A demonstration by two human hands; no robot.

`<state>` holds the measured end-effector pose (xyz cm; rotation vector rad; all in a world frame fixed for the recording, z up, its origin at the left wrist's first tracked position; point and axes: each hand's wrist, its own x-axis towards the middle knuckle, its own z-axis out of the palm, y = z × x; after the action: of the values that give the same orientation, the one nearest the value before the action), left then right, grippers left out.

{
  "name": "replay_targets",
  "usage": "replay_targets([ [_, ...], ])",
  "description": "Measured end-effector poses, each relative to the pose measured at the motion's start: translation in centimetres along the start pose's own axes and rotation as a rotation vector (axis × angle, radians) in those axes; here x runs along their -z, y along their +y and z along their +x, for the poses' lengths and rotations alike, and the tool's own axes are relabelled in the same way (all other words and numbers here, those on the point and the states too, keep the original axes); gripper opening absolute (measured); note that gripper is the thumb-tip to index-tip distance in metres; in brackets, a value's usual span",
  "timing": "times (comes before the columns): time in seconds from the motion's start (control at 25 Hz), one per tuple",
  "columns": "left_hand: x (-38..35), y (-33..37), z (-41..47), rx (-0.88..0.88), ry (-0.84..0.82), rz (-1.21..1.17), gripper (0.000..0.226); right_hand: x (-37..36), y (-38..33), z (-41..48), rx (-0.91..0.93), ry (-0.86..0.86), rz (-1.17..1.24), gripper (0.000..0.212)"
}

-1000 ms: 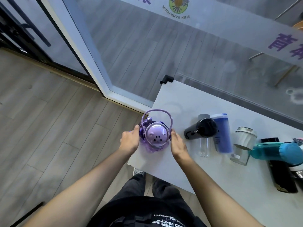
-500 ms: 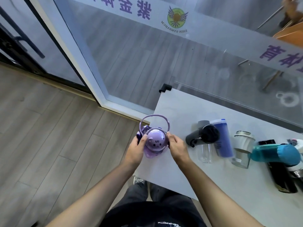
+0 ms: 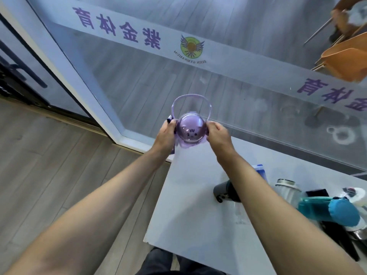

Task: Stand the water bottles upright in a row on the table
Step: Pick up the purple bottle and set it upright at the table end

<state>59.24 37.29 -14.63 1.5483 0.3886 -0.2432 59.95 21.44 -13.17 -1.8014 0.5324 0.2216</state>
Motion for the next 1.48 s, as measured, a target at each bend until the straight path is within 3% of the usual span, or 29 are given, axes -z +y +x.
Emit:
replay_targets([
  [0.16,-4.5,-0.1,4.0,-0.038,-0.064,0.107,0.031,4.1,1.6,3.2,-0.080,0.066,0.034,0.030],
  [0.28,-6.6,-2.3,4.7,0.007,-0.094,0.167,0.039,5.4,3.6,4.6,-0.162,0.075,0.012,0.027],
  [0.44,-7.5,-3.6,6.2,0.122,-0.096,0.190,0.027,5.2,4.6,6.1,-0.243,0.040,-0.054,0.030],
  [0.56,-7.9,-3.5,8.0,0.145,-0.109,0.239,0.039,5.0,4.3,7.5,-0.259,0.012,-0.077,0.033],
  [0.76,-7.5,-2.1,8.7,0.138,-0.077,0.259,0.021,5.1,4.2,7.9,-0.194,-0.022,-0.123,0.042],
  [0.92,-6.5,-4.0,6.3,0.070,-0.032,0.181,0.044,4.8,6.0,7.7,-0.218,-0.096,-0.142,0.047],
  [1.04,-6.6,-4.5,5.4,0.065,-0.084,0.093,0.037,4.3,6.9,7.9,-0.243,-0.089,-0.129,0.055],
  [1.2,-6.8,-3.9,6.8,0.061,-0.098,0.045,0.047,4.1,6.3,8.9,-0.273,-0.101,-0.092,0.045],
  [1.32,-6.9,-3.7,7.1,0.090,-0.103,0.008,0.040,4.1,6.1,9.5,-0.298,-0.093,-0.067,0.041],
  [1.48,-6.9,-3.8,7.0,0.088,-0.106,0.025,0.052,4.1,6.3,9.8,-0.304,-0.090,-0.033,0.040],
])
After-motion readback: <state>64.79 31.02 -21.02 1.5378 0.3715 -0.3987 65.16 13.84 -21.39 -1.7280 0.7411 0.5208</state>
